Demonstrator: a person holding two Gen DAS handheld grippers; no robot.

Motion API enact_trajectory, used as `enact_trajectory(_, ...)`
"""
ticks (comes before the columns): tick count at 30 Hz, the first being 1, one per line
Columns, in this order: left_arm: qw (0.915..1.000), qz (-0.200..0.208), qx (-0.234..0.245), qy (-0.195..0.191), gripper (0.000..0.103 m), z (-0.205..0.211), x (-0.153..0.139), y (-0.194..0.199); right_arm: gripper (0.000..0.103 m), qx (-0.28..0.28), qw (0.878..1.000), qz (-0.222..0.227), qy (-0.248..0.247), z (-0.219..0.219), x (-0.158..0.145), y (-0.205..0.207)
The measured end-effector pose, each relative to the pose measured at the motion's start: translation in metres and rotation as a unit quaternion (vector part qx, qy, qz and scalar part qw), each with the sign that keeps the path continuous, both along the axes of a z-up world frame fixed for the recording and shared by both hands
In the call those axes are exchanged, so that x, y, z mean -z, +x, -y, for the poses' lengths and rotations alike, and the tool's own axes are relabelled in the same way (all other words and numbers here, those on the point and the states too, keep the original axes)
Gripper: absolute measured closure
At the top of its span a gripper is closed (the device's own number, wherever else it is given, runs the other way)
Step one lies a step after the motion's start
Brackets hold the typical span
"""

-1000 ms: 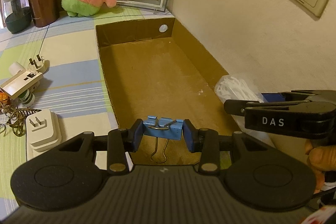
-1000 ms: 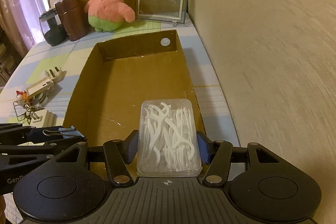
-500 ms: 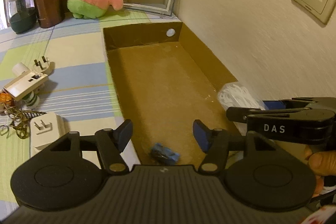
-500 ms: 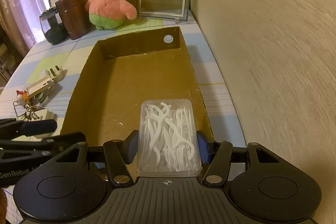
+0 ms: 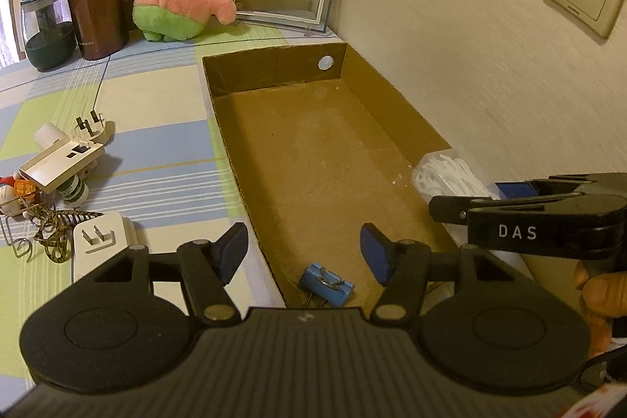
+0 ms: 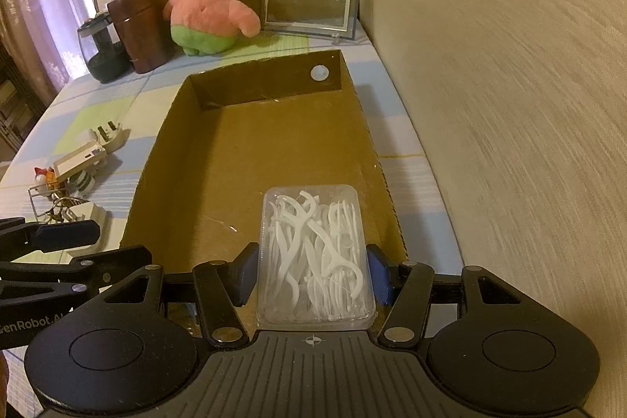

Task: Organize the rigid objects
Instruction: 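Lower the floss-pick box into the cardboard box and open the right tool, then move the right tool to the white plug adapter while the left tool approaches the chrome wire stand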

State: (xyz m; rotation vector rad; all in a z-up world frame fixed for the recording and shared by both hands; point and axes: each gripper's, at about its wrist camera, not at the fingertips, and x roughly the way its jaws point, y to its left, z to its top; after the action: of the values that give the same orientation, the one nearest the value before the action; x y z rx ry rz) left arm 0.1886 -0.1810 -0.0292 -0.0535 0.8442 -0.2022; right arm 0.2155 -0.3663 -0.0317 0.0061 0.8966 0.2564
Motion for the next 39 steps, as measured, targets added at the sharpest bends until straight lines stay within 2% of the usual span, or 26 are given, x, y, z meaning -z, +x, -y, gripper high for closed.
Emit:
enact_trajectory(7, 1.0000, 0.001, 0.000, 0.003, 0.044, 0.001, 0.000, -0.001, 0.048, -0.007, 0.999, 0.012, 0.028, 0.001, -0.003, 0.001)
enact_trajectory(9, 1.0000, 0.002, 0.001, 0.005, 0.043, 0.001, 0.000, -0.001, 0.034, -0.002, 0.999, 0.013, 0.031, 0.001, -0.005, 0.002)
enact_trajectory(11, 0.9999, 0.005, 0.002, 0.009, 0.040, 0.000, -0.001, -0.002, 0.030, 0.003, 0.999, 0.018, 0.036, 0.002, -0.007, 0.002)
enact_trajectory(21, 0.9999, 0.011, -0.002, 0.012, 0.034, -0.009, -0.005, -0.006, 0.030, 0.011, 0.999, 0.024, 0.027, 0.000, -0.015, -0.002)
enact_trajectory(30, 0.9996, 0.018, -0.005, 0.020, 0.027, -0.031, -0.012, -0.018, 0.029, 0.009, 0.999, 0.044, 0.030, -0.014, -0.036, -0.016)
enact_trajectory(39, 0.9988, 0.036, -0.016, 0.030, 0.012, -0.077, -0.020, -0.040, 0.029, -0.015, 0.997, 0.062, 0.036, -0.055, -0.054, -0.039)
